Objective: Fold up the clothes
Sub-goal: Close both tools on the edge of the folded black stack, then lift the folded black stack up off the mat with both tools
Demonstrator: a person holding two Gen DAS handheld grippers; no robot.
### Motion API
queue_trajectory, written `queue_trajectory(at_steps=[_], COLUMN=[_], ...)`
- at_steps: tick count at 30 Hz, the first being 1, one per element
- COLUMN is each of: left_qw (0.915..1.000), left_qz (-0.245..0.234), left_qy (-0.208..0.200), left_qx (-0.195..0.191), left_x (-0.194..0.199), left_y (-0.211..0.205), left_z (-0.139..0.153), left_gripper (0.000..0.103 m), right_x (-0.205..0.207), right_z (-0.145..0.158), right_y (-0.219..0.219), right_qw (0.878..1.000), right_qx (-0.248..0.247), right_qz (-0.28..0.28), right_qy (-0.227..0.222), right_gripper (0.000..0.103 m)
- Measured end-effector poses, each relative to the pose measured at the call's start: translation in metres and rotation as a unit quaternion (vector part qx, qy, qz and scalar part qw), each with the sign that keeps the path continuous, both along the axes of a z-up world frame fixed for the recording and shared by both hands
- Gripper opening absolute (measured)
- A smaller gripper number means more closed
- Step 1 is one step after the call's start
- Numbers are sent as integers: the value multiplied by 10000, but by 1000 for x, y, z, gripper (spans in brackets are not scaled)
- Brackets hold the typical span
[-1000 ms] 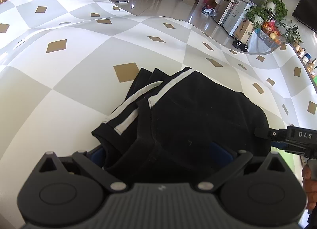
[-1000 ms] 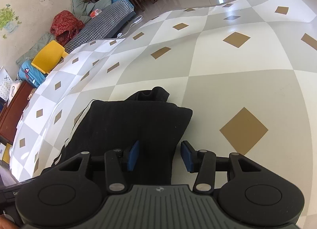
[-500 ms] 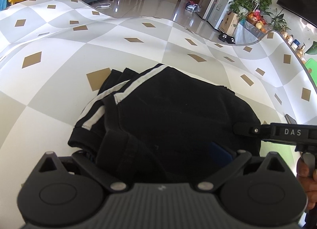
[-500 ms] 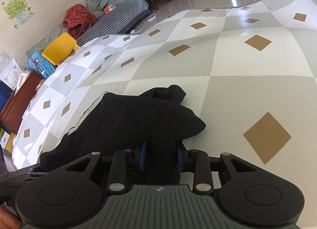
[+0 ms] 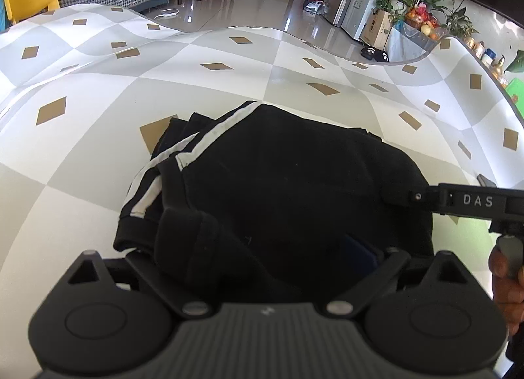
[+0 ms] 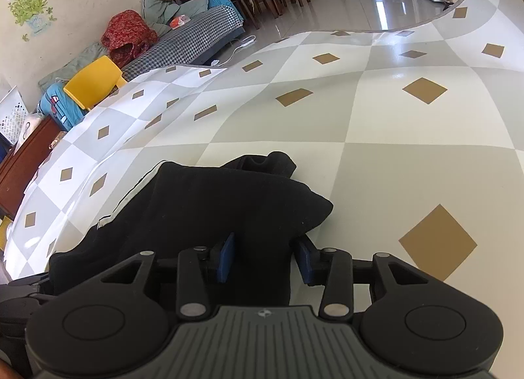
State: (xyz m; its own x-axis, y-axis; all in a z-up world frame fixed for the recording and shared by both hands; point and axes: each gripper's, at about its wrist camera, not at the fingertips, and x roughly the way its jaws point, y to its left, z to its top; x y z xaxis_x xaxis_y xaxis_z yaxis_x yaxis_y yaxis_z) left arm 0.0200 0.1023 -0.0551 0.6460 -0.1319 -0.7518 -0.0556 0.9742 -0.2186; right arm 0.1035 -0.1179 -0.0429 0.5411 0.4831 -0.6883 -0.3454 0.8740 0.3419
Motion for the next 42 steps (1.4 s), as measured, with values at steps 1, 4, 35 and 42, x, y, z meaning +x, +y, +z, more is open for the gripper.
queue_trajectory(at_steps=[1, 4, 35, 42], left_qw=[10000, 9998, 9932, 9918], left_qz=[-7, -20, -129, -69], left_qy=[-6, -26, -493, -656], left_qx=[49, 172, 1043, 1093], left_x=[-1, -2, -27, -36], left_y=[-1, -4, -27, -29], left_z=[0, 0, 33, 48], left_gripper=[95, 93, 32, 32], right_x=[-1, -3, -42, -52], right_z=[0, -2, 43, 57], right_y=[1, 3, 31, 31], right_qw=[10000, 9999, 9846, 9819], right_qx=[-12, -19, -892, -873], right_qz=[8, -8, 549, 541], right_qy=[-42, -166, -1400, -1592], right_gripper=[41, 41, 18, 18])
